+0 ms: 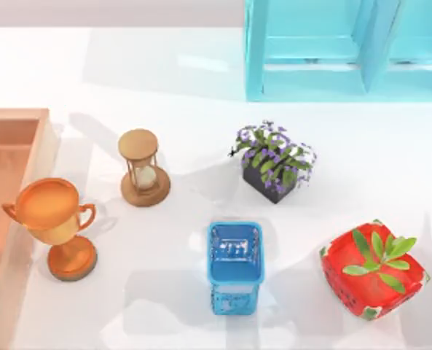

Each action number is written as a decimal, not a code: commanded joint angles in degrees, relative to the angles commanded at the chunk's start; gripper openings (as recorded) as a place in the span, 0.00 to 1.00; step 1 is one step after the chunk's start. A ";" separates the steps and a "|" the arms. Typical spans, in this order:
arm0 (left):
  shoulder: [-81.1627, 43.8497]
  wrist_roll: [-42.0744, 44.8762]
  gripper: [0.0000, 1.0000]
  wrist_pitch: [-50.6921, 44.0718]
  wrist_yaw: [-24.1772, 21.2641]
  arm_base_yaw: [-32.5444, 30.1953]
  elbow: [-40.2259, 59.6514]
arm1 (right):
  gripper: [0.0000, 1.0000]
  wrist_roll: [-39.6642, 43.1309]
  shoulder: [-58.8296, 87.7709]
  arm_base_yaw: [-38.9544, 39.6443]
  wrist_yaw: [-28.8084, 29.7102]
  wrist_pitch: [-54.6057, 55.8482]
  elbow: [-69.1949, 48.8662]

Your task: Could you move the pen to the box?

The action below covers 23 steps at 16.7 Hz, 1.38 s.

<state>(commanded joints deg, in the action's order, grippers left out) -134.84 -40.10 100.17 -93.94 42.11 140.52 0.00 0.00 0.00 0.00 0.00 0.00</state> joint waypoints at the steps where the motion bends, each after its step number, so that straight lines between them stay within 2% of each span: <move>1: 0.06 0.45 0.00 -0.49 0.10 -0.05 -0.10 | 1.00 0.00 0.00 0.00 0.00 0.00 0.00; 6: 1.52 10.88 0.00 -11.49 2.50 -0.88 -1.24 | 1.00 0.00 0.00 0.00 0.00 0.00 0.00; 10: 3.10 29.42 0.00 -30.50 5.54 -1.74 -2.46 | 1.00 0.00 0.00 0.00 0.00 0.00 0.00; 19: 12.34 92.31 0.00 -92.98 14.31 -6.61 -16.66 | 1.00 0.00 0.00 0.00 0.00 0.00 0.00; 23: 14.01 114.07 0.00 -122.02 16.49 -8.33 -23.76 | 1.00 0.00 0.00 0.00 0.00 0.00 0.00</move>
<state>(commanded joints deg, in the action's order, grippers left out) -120.83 73.97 -21.86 -77.45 33.78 116.75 0.00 0.00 0.00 0.00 0.00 0.00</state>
